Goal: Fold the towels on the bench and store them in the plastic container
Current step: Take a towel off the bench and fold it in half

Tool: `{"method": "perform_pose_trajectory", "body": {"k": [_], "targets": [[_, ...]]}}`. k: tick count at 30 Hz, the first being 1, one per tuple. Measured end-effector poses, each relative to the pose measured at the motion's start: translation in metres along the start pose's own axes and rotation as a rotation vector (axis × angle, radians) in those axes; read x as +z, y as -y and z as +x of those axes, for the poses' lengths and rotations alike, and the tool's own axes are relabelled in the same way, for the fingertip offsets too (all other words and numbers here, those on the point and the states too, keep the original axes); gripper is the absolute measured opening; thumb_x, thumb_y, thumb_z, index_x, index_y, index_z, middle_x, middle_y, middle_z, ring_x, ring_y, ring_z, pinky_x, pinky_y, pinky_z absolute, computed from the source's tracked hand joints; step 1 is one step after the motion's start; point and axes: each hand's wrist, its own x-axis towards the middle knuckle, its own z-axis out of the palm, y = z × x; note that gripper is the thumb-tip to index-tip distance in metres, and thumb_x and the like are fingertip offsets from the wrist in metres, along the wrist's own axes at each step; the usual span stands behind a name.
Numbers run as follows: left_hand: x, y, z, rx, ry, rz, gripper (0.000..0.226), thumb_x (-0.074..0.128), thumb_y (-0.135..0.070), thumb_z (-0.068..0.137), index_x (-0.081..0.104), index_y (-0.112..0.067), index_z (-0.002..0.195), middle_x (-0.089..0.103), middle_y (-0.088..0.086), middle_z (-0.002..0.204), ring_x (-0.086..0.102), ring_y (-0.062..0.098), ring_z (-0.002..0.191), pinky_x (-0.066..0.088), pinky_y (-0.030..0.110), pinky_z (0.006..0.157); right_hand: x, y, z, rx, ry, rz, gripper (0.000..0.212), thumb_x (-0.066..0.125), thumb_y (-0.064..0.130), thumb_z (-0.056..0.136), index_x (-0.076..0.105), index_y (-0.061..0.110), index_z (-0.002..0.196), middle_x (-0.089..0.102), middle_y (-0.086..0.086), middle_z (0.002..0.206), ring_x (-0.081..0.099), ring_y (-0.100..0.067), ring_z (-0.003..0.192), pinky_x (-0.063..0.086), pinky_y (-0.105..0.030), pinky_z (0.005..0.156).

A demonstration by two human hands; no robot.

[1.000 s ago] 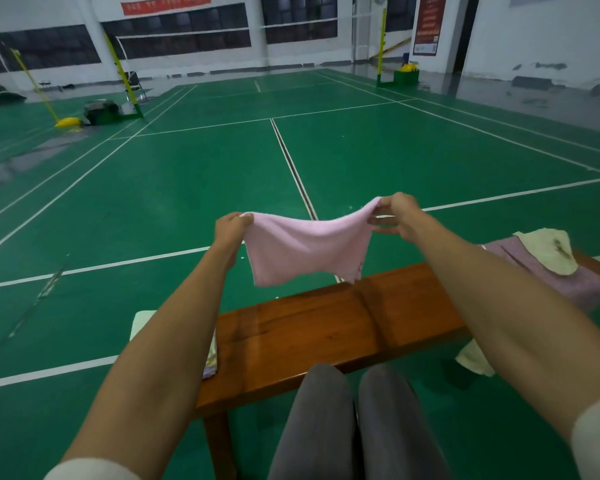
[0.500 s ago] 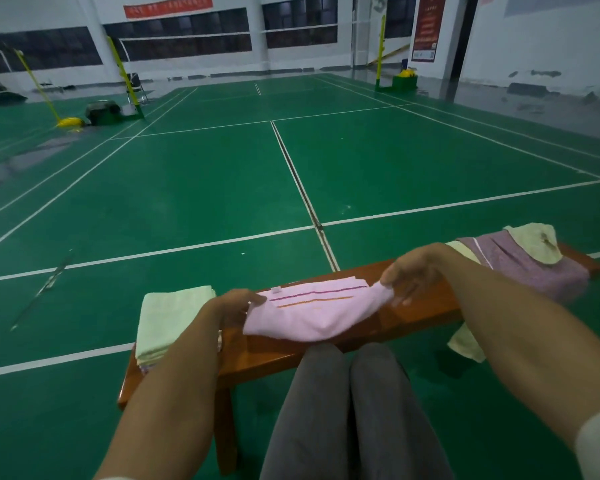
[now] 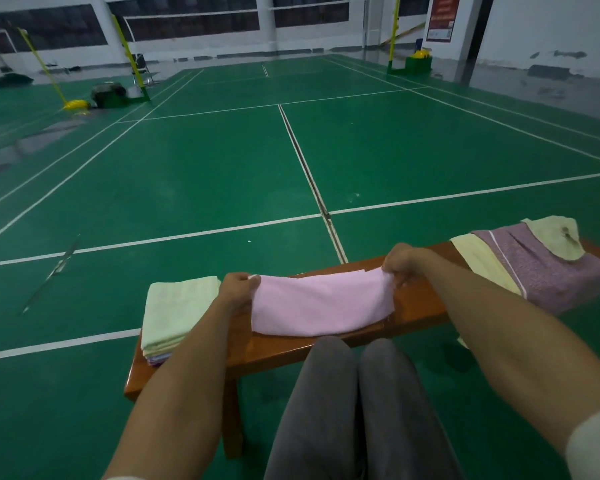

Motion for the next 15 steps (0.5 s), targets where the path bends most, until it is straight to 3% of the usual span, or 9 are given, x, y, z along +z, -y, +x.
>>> {"method": "perform_pose_trajectory", "body": {"k": [3, 9, 15], "targets": [[0.002, 0.004, 0.005, -0.006, -0.044, 0.024, 0.024, 0.064, -0.029, 0.098, 0.072, -0.006, 0.099, 0.066, 0.012, 0.09, 0.065, 0.035, 0.087, 0.061, 0.049, 0.083, 0.002, 0.001, 0.013, -0.006, -0.122, -0.045, 0.018, 0.057, 0.007, 0.096, 0.068, -0.005, 0.101, 0.072, -0.025, 0.083, 0.074, -0.032, 0.06, 0.061, -0.036, 0.052], [0.008, 0.011, 0.021, -0.009, -0.067, 0.053, 0.032, 0.065, -0.031, 0.097, 0.072, -0.004, 0.113, 0.07, 0.013, 0.101, 0.067, 0.035, 0.094, 0.06, 0.052, 0.087, 0.006, 0.002, 0.031, -0.024, -0.189, -0.043, 0.02, 0.057, 0.011, 0.096, 0.071, -0.002, 0.099, 0.073, -0.022, 0.08, 0.075, -0.034, 0.064, 0.064, -0.046, 0.065], [0.014, 0.006, 0.031, 0.023, -0.127, 0.134, 0.018, 0.063, -0.033, 0.096, 0.071, -0.017, 0.094, 0.069, 0.008, 0.095, 0.064, 0.031, 0.09, 0.057, 0.044, 0.088, 0.01, 0.003, 0.046, -0.013, -0.24, -0.063, 0.019, 0.059, 0.015, 0.097, 0.073, 0.003, 0.101, 0.073, -0.014, 0.086, 0.072, -0.025, 0.054, 0.064, -0.039, 0.064]]}}
